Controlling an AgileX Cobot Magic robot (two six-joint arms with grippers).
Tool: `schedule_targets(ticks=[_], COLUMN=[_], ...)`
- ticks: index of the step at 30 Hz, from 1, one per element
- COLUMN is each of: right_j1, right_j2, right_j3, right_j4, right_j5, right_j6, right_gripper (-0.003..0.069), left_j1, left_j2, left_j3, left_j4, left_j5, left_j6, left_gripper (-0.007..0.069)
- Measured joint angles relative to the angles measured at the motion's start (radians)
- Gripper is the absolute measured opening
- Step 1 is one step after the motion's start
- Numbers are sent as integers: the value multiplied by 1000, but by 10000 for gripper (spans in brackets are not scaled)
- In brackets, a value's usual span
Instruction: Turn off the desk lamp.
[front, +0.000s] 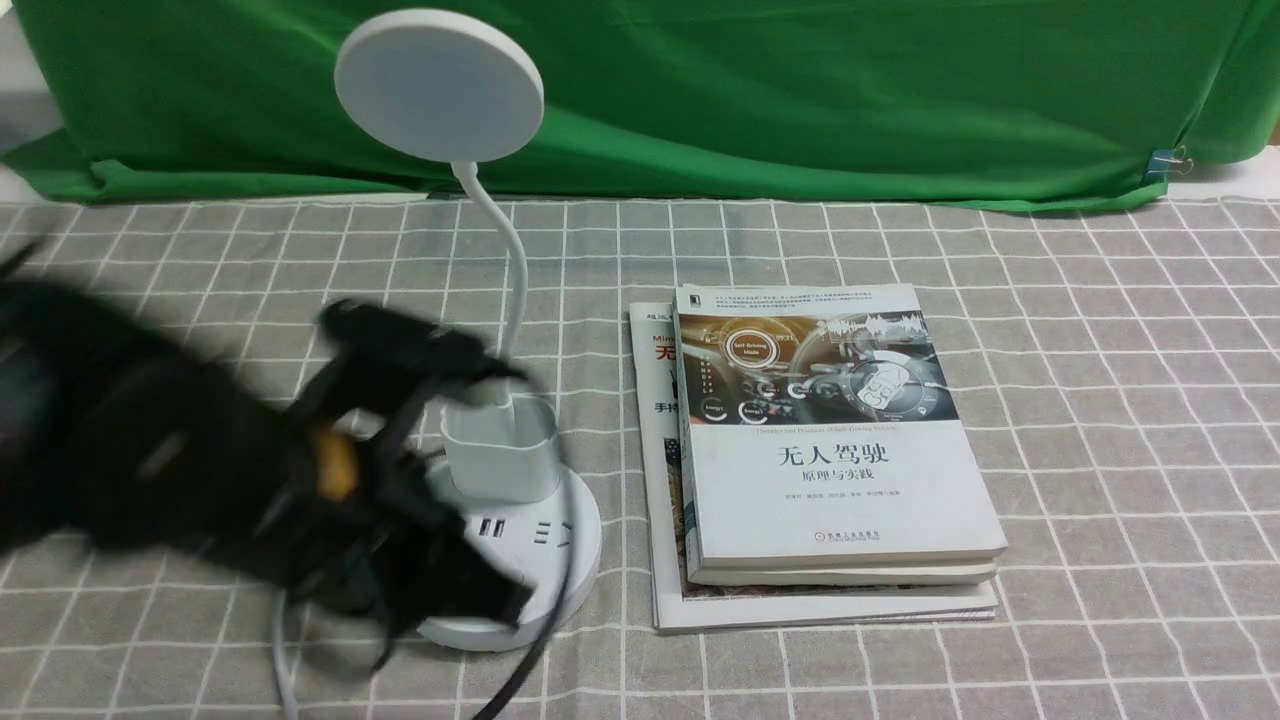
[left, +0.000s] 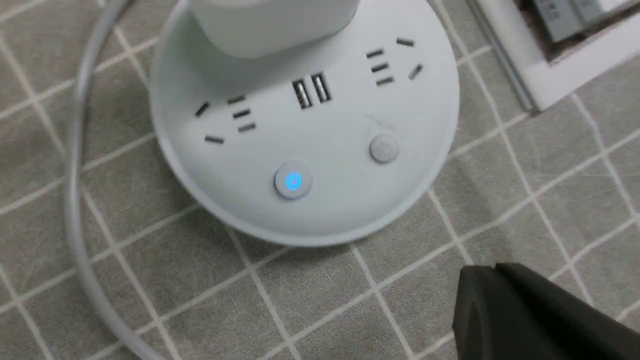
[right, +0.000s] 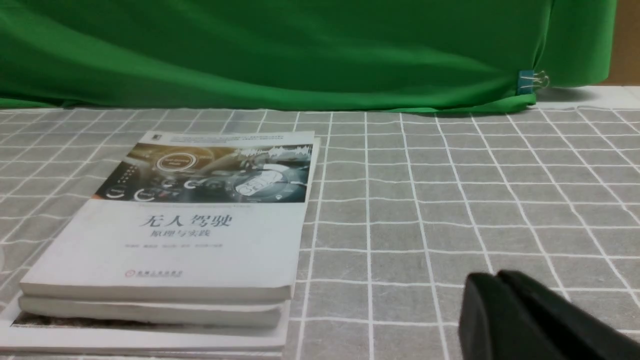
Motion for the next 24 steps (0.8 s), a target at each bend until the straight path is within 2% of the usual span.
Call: schedule_targets(ticks=[6, 10, 15, 21, 24], right_j1=[0, 0, 0, 0, 0], right_j2=[0, 0, 0, 0, 0], right_j3=[0, 0, 0, 0, 0], right_j4=[0, 0, 0, 0, 0], right_j5=[0, 0, 0, 0, 0], right_j6=[0, 0, 0, 0, 0], right_gripper=[36, 36, 36, 36, 36], left_j1=[0, 0, 0, 0, 0], left_j2=[-335, -477, -588, -600, -604], left_j3=[300, 426, 508, 531, 550], left_j4=[-11, 36, 118, 150, 180], left_j5=[-374, -535, -609, -611, -663], left_j6=[0, 0, 0, 7, 17], left_gripper=[1, 1, 1, 1, 1])
